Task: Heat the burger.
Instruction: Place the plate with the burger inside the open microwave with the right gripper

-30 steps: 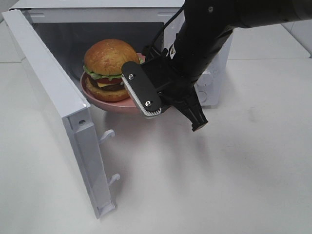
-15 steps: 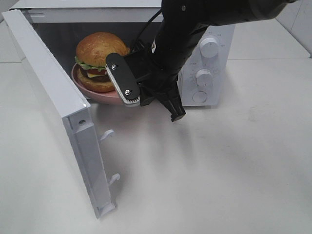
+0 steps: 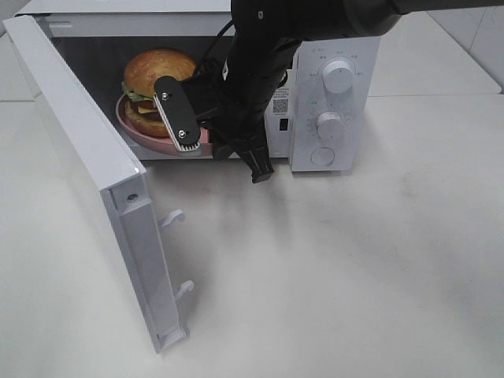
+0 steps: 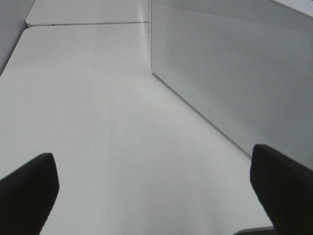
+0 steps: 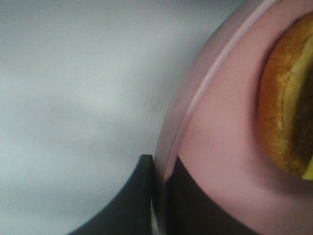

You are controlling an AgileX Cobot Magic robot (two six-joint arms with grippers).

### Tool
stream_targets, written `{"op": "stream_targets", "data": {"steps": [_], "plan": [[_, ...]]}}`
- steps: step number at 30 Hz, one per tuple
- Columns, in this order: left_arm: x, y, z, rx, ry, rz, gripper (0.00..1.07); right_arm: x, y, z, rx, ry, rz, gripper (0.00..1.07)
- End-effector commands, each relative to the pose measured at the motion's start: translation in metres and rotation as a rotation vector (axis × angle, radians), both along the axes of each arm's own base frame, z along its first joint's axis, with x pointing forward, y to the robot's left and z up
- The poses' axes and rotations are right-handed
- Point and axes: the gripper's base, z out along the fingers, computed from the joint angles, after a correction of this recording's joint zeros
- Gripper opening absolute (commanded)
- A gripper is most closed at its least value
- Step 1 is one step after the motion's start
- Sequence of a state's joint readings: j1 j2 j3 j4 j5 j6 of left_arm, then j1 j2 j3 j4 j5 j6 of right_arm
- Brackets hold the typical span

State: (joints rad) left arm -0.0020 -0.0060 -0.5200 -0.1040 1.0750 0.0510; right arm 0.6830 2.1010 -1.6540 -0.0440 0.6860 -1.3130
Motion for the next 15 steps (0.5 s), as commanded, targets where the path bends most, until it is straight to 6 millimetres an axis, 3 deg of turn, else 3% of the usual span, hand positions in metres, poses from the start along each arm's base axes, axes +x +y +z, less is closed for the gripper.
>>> {"op": "stream_targets", "data": {"steps": [1,15], "plan": [[-0.002,0.000,0.000,-0.006,-0.021,-0.001,1.00,0.010,0.003,0.012,0.033,-0.066,-0.006,0.00],[-0.002,0.000,0.000,-0.006,-0.021,-0.001,1.00,0.036,0.022,0.009,0.071,-0.097,-0.077,0.00]]}}
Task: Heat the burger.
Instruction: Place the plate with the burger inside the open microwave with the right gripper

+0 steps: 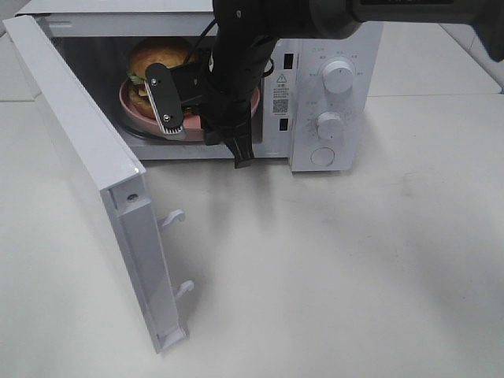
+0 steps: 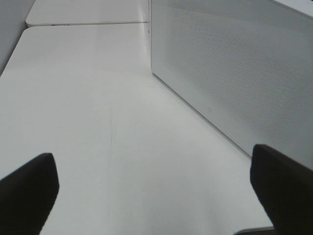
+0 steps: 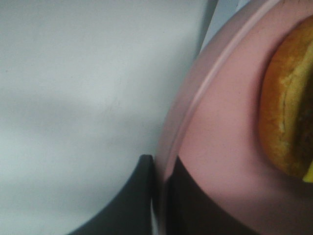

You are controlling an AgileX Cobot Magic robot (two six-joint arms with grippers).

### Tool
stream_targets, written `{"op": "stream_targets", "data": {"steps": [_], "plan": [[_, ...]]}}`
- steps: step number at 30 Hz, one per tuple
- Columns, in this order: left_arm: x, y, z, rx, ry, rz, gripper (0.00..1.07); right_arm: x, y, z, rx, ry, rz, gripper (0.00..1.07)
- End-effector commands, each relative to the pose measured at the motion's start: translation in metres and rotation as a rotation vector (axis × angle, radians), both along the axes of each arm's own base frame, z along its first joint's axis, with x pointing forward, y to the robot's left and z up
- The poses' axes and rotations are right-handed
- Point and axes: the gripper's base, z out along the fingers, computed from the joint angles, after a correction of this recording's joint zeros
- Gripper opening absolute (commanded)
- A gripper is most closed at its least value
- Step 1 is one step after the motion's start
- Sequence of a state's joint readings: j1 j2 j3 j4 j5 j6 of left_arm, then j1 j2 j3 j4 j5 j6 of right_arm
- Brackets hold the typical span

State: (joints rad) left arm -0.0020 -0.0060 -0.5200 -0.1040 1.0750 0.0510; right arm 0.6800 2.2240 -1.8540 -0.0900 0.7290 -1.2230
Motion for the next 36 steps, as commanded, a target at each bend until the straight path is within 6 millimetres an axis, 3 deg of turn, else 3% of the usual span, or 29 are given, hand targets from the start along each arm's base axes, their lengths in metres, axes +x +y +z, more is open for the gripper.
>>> {"op": "stream_targets", "data": {"steps": [1,14,27,32,34,36], "plan": [[-0.002,0.000,0.000,-0.006,-0.021,-0.001,1.00,0.010,0.006,0.011,0.055,-0.069,-0.006,0.00],[-0.002,0.000,0.000,-0.006,-0.021,-0.001,1.00,0.029,0.019,-0.002,0.079,-0.096,-0.017,0.00],[-0.002,0.000,0.000,-0.006,-0.021,-0.001,1.00,0.045,0.017,-0.011,0.094,-0.120,-0.055,0.00],[-0.002,0.000,0.000,-0.006,-0.021,-0.001,1.00,0.047,0.017,-0.017,0.095,-0.120,-0.056,0.05],[-0.002,0.000,0.000,-0.006,-0.021,-0.001,1.00,0.047,0.017,-0.018,0.091,-0.121,-0.055,0.15],[-0.002,0.000,0.000,-0.006,-0.021,-0.001,1.00,0.047,0.017,-0.018,0.091,-0.121,-0.055,0.18]]}}
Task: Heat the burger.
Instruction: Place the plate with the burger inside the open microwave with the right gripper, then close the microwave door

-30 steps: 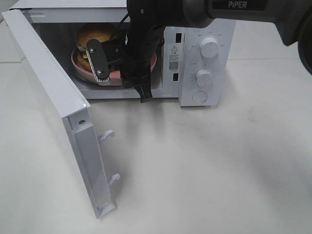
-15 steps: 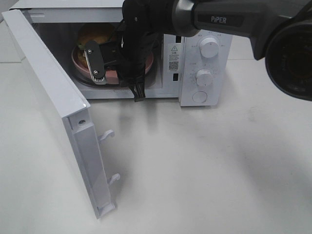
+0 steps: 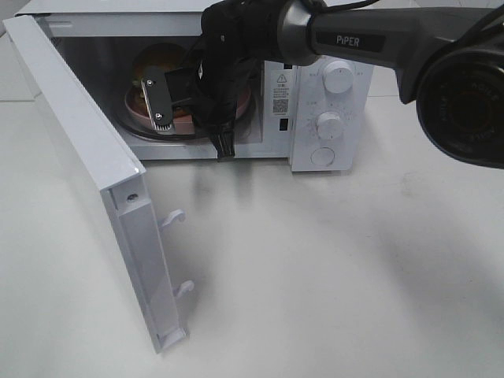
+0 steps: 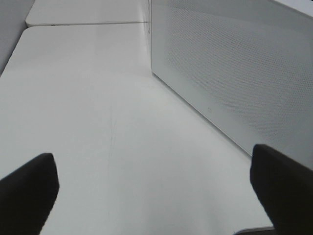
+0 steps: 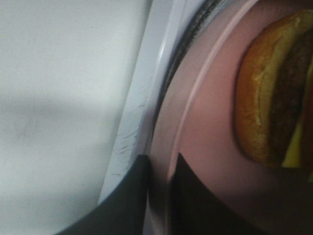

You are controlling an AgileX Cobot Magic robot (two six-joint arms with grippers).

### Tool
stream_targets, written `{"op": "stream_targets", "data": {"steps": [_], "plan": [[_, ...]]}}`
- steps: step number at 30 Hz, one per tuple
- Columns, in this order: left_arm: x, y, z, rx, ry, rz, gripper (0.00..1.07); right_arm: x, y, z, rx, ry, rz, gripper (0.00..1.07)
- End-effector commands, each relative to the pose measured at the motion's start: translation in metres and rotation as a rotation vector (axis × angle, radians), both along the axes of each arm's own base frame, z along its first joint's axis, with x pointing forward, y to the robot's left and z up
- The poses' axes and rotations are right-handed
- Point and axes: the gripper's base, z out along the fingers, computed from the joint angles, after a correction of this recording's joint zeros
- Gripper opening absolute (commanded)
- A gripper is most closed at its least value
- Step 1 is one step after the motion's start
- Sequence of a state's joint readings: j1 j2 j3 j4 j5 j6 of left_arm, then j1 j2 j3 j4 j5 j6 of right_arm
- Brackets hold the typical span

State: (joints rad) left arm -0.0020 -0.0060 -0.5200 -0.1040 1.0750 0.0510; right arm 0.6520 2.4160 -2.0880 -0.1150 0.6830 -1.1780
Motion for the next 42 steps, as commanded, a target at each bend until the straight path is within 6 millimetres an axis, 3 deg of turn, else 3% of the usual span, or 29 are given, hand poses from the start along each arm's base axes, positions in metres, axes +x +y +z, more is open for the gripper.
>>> {"op": "stream_targets", "data": {"steps": [1,3,6,20,28,42], "plan": [[-0.002,0.000,0.000,-0.006,-0.021,-0.001,1.00,0.004,0.002,0.010,0.034,-0.050,0.001,0.18],[-0.002,0.000,0.000,-0.006,-0.021,-0.001,1.00,0.003,0.002,0.010,0.034,-0.049,0.000,0.30],[-0.002,0.000,0.000,-0.006,-0.021,-0.001,1.00,0.003,0.003,0.010,0.032,-0.047,0.001,0.38],[-0.002,0.000,0.000,-0.006,-0.021,-0.001,1.00,-0.007,-0.003,0.012,0.032,-0.036,0.006,0.46],[-0.002,0.000,0.000,-0.004,-0.021,0.000,1.00,-0.022,-0.012,0.023,0.072,-0.044,0.006,0.70],[-0.002,0.000,0.000,-0.004,-0.021,0.000,1.00,-0.052,-0.034,0.035,0.137,-0.058,-0.036,0.74]]}}
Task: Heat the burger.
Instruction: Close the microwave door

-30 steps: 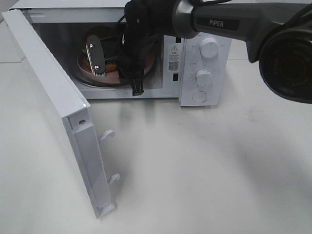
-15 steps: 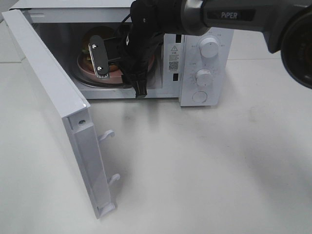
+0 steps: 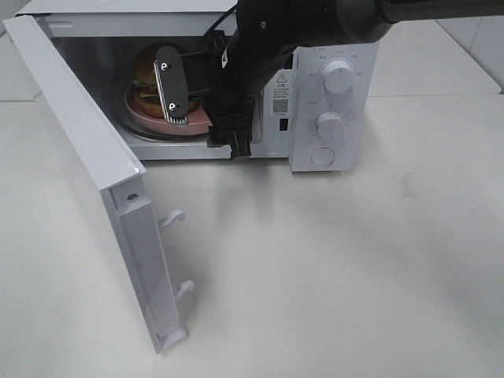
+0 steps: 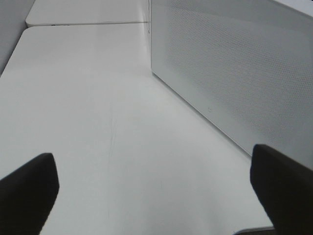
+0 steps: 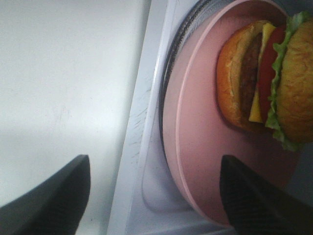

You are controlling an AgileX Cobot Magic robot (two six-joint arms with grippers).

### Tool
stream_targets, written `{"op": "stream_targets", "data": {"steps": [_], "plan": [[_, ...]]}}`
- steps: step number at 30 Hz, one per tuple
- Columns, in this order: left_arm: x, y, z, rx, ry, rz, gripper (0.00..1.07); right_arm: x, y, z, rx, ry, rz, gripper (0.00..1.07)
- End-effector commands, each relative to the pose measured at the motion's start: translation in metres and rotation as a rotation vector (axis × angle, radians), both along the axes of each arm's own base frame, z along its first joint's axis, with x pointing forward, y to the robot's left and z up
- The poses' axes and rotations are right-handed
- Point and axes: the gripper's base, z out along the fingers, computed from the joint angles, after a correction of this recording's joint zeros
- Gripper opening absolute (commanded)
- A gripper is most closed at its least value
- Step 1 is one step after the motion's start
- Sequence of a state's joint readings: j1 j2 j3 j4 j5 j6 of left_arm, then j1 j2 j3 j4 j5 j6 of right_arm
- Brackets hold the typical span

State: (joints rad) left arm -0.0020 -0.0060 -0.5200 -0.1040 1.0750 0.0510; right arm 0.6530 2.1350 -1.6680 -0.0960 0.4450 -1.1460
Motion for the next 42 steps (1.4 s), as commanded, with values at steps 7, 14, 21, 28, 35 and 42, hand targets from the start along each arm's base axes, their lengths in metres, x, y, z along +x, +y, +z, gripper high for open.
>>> {"op": "stream_targets", "data": {"steps": [7,14,21,28,35,42], "plan": [[-0.002,0.000,0.000,-0.004,-0.021,0.000,1.00,-0.037,-0.025,0.012,0.120,-0.011,-0.080,0.79],[-0.002,0.000,0.000,-0.004,-0.021,0.000,1.00,-0.057,-0.042,0.017,0.117,-0.002,-0.087,0.79],[-0.002,0.000,0.000,-0.004,-0.021,0.000,1.00,-0.079,-0.060,0.025,0.108,0.004,-0.086,0.77],[-0.002,0.000,0.000,-0.004,-0.021,0.000,1.00,-0.103,-0.077,0.034,0.144,0.025,-0.135,0.76],[-0.002,0.000,0.000,-0.004,-0.021,0.000,1.00,-0.124,-0.094,0.041,0.210,0.084,-0.252,0.76],[-0.002,0.000,0.000,-0.004,-0.021,0.000,1.00,-0.157,-0.121,0.045,0.250,0.275,-0.542,0.76]]}}
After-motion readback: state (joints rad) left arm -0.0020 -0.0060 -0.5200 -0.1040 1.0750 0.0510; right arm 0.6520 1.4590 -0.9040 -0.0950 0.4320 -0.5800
